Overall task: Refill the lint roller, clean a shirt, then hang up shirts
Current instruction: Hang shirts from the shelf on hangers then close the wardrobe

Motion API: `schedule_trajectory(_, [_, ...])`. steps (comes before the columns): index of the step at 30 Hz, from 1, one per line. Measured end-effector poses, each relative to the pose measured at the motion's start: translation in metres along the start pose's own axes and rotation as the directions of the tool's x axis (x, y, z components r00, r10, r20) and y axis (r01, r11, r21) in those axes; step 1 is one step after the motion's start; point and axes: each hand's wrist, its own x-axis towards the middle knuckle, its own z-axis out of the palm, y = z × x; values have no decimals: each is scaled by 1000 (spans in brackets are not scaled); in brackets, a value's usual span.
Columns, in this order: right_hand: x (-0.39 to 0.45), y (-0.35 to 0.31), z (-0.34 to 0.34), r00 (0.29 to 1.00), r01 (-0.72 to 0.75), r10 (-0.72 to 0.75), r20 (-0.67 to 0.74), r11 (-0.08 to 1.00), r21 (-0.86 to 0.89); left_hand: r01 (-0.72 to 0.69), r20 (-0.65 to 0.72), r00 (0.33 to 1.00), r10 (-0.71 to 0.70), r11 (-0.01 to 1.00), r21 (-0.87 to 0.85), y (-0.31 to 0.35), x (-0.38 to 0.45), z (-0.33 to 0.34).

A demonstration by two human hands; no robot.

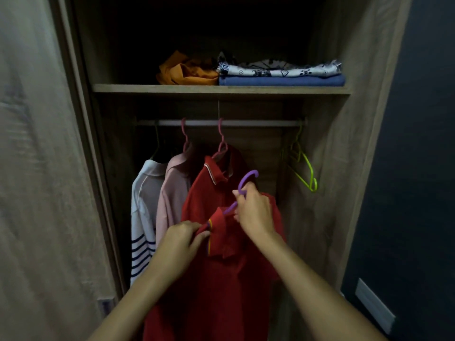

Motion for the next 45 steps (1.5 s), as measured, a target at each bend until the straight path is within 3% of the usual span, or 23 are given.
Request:
schedule_trajectory(3, [7, -2, 6, 973, -231, 220, 75, 890, 393, 29, -65, 997, -29, 1000, 7, 12, 5, 10])
schedule_trajectory(6, [11, -10, 11, 964, -261, 207, 165, 839, 477, 97, -85, 991, -101, 994, -42, 28, 16, 19])
schedule_trajectory(10, [48, -10, 7, 969, -247, 220, 117, 907, 341, 39, 132, 991, -17, 985, -165, 38, 38, 2])
schedule_trajectory(16, [121, -20, -13, 984, -175, 176, 2, 980, 91, 89, 6, 996, -91, 983, 163, 22, 92, -5])
schedule_trajectory(23, [186, -26, -21, 980, -198, 197, -17, 975, -98, 215, 69, 965, -251, 919, 331, -22, 148, 25])
schedule_trajectory(26, [215, -26, -17, 977, -199, 209, 32, 960, -197, 262, 88, 950, -298, 920, 291, -40, 159, 34])
schedule_trajectory(30, [237, -20, -11, 979, -123, 171, 113, 931, -344, 314, 37, 948, -315, 949, 23, -58, 161, 51])
schedule_trajectory(38, [224, 12, 3, 980, -38, 126, 154, 879, -474, 17, -21, 1000, -17, 999, -37, -55, 136, 73])
schedule_trajectory(45, [124, 55, 5, 999, 28, -9, 47, 911, -410, -22, -72, 997, 17, 997, -70, -56, 118, 92])
